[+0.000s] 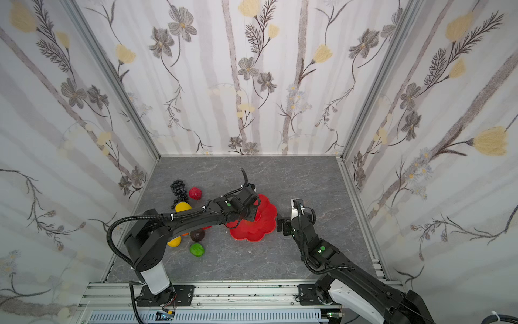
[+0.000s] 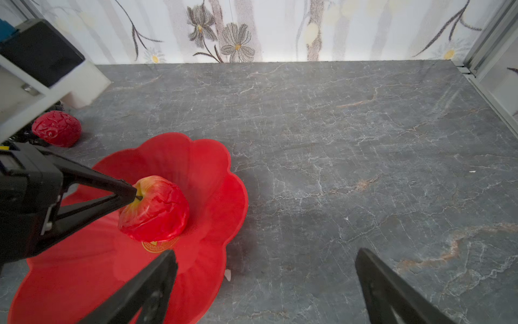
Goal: Arrange fruit in a fruit bowl
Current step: Place the fruit in the fruit bowl.
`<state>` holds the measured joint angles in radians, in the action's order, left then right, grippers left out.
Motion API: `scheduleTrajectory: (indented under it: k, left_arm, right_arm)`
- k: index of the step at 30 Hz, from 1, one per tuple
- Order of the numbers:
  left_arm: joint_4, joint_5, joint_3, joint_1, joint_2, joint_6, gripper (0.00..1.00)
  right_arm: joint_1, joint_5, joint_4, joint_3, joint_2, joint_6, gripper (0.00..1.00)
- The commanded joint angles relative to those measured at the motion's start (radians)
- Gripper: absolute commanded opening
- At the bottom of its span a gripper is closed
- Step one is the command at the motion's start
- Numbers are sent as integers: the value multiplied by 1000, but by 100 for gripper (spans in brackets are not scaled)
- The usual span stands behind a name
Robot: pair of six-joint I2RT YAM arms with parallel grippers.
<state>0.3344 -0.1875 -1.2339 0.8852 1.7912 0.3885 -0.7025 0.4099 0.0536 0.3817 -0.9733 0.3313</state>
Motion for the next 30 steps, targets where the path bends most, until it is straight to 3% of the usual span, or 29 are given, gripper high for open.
scheduleTrajectory:
  k: [1, 30]
  left_arm:
    - [-59, -51, 4, 1, 17, -9, 0]
    - [-106, -136, -35, -8, 59, -63, 3]
  right_arm:
    - [9, -31, 45, -6, -7, 4, 99]
    - [19, -80, 91, -5, -33, -28, 99]
